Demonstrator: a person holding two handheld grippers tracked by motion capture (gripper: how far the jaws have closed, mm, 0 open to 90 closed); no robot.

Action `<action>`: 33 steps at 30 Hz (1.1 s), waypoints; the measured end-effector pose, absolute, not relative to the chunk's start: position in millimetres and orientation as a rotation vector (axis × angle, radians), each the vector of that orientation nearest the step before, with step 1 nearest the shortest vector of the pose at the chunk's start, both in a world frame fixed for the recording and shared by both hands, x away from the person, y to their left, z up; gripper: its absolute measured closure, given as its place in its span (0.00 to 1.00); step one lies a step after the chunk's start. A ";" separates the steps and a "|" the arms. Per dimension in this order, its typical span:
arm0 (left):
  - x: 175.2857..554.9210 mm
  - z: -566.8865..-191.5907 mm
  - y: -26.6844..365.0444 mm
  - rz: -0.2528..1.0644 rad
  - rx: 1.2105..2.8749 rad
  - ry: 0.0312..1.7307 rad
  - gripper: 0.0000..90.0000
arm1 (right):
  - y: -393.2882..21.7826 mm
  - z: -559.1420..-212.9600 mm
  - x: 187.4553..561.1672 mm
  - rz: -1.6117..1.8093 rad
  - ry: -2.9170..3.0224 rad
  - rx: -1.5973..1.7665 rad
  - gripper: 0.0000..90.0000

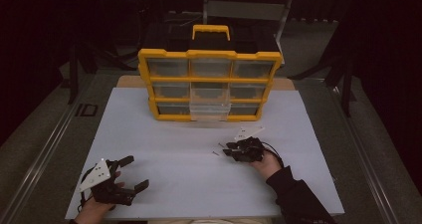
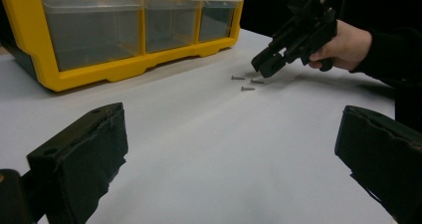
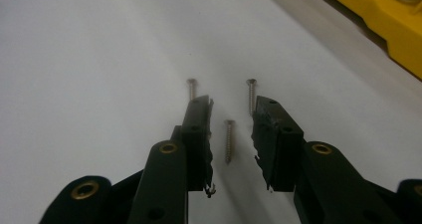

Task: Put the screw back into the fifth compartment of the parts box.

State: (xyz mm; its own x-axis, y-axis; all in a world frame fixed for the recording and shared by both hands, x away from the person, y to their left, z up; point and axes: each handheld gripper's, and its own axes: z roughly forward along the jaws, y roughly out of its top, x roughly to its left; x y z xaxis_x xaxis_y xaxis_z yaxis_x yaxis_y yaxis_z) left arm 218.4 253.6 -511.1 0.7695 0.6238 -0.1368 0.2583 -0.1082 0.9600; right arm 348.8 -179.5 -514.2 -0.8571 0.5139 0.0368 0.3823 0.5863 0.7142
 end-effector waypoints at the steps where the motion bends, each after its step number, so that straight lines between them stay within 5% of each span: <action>1: 218.4 -511.1 253.6 0.356 1.692 0.703 0.01 | -178.5 -515.0 349.2 1.118 2.646 0.754 0.79; 15: 218.4 -511.1 253.4 0.352 1.693 0.701 0.01 | -174.4 -525.2 354.2 1.076 2.662 0.757 0.87; 19: 218.3 -511.1 253.4 0.351 1.692 0.700 0.01 | -172.9 -525.9 350.8 1.066 2.650 0.723 0.97; 33: 218.4 -511.3 253.1 0.344 1.693 0.697 0.01 | -182.1 -510.5 346.7 1.142 2.636 0.761 0.97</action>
State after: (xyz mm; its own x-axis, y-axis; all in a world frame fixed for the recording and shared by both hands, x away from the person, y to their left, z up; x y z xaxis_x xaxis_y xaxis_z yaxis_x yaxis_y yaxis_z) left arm 218.4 253.1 -511.3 0.7755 0.6151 -0.1421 0.2614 -0.1080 0.9592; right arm 346.7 -182.1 -510.5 -0.8553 0.5161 0.0454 0.3860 0.5764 0.7202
